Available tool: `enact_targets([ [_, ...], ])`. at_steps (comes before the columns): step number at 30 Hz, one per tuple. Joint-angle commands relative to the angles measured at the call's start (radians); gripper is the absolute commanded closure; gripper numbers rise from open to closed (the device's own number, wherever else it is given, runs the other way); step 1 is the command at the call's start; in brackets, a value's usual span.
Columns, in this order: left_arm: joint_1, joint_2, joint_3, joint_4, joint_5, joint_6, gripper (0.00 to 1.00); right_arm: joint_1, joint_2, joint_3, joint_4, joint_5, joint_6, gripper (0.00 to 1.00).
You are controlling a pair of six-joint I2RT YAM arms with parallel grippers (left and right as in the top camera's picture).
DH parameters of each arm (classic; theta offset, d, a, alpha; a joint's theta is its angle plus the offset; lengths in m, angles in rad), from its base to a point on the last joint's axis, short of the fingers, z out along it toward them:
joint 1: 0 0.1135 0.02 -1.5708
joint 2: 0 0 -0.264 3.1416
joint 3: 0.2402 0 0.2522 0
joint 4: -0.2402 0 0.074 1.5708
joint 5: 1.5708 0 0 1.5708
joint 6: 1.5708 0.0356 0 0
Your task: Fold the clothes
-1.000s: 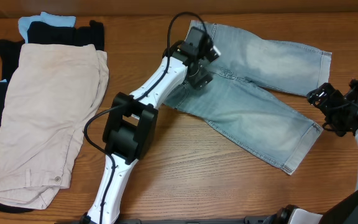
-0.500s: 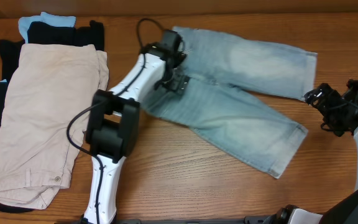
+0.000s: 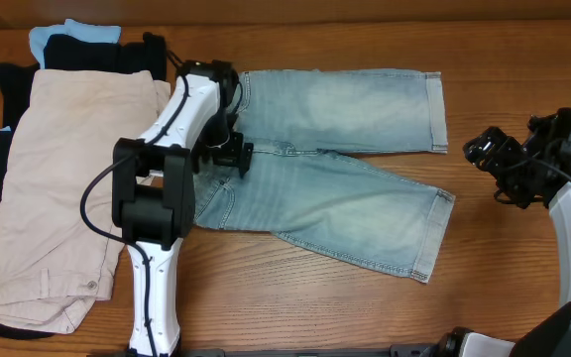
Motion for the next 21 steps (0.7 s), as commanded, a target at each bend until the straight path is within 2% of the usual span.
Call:
enact_targets([
  [1, 0.015, -0.019, 0.179, -0.089, 0.003, -0.021, 0.0, -0.003, -0.058, 0.122, -0.066, -0.022, -0.004, 0.0],
  [6, 0.013, -0.155, 0.447, -0.202, 0.002, -0.06, 0.0, -0.003, -0.165, 0.314, -0.282, 0.065, -0.003, 0.0],
  [10, 0.012, -0.312, 0.545, -0.258, 0.012, -0.124, 0.0, -0.003, -0.267, 0.402, -0.418, 0.065, 0.005, 0.0],
  [17, -0.007, -0.633, 0.491, -0.305, 0.012, -0.201, 0.0, -0.003, -0.444, 0.407, -0.603, 0.066, 0.027, 0.0],
  [21, -0.06, -0.825, 0.322, -0.305, -0.022, -0.274, 0.0, -0.003, -0.497, 0.386, -0.727, 0.096, 0.027, 0.0],
])
